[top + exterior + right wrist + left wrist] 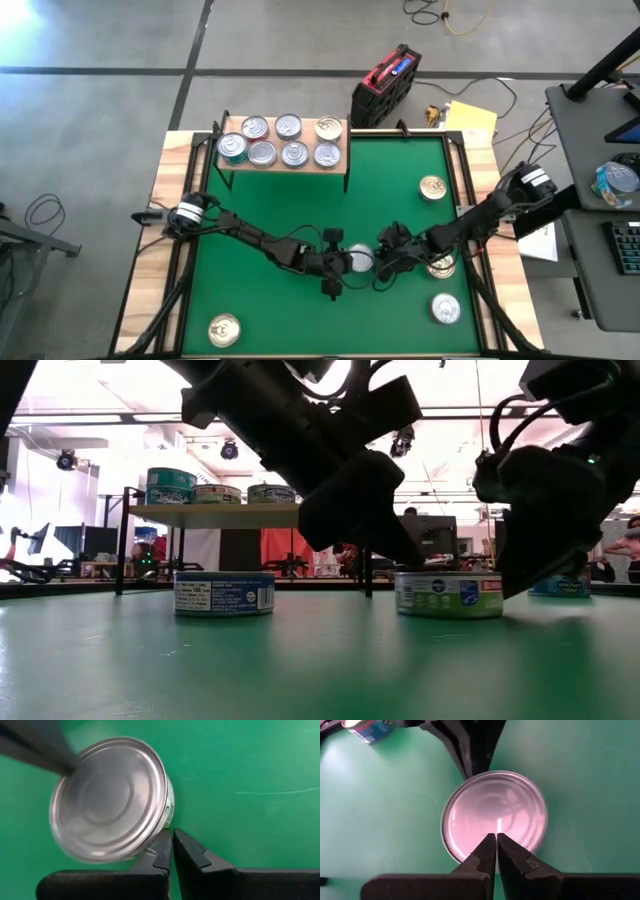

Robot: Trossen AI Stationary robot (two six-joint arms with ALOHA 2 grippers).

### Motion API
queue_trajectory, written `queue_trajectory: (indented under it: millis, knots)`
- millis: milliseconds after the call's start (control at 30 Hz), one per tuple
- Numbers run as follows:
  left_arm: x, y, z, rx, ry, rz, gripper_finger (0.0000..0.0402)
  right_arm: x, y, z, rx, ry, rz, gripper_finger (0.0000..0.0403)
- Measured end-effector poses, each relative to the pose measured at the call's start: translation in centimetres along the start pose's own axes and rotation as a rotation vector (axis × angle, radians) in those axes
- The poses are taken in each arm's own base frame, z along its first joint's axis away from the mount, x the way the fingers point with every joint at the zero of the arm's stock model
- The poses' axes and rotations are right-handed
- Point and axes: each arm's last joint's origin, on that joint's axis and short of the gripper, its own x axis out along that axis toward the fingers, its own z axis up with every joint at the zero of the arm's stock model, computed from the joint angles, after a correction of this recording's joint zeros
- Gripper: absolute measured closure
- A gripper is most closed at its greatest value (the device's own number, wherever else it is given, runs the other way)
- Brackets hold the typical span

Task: Stack canned seafood by type on shelf
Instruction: Stack the white tuna can on top of the white tuna can on the shelf

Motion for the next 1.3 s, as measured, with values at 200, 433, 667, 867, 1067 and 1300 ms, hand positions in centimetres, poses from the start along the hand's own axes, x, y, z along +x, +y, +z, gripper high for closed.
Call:
queue_trajectory:
  millis: [200, 433, 667, 867, 1067, 1300]
  knots:
    - [-0.3, 0.0, -0.2, 0.014, 0.083, -0.003, 0.0401, -0.5, 0.2, 0.2, 0.02, 0.019, 0.039, 0.0394]
    - [-0.4, -0.1, -0.3, 0.017, 0.105, -0.031, 0.0401, -2.1, 0.2, 0.8, 0.029, 0.069, 0.093, 0.0394]
    - [-0.4, -0.4, -1.1, -0.02, 0.118, -0.039, 0.0401, -2.3, 0.1, 0.9, 0.046, 0.046, 0.087, 0.0392]
    - [-0.5, -0.7, -1.4, -0.027, 0.125, -0.043, 0.0401, -2.2, 0.1, 1.6, 0.079, 0.027, 0.106, 0.0355]
    - [-0.6, -1.1, -1.7, -0.036, 0.129, -0.043, 0.0401, -2.1, -0.1, 1.8, 0.09, 0.031, 0.124, 0.0272]
    - [-0.8, -1.7, -1.9, -0.044, 0.121, -0.019, 0.0401, -1.9, -0.3, 1.6, 0.114, -0.005, 0.173, 0.0182]
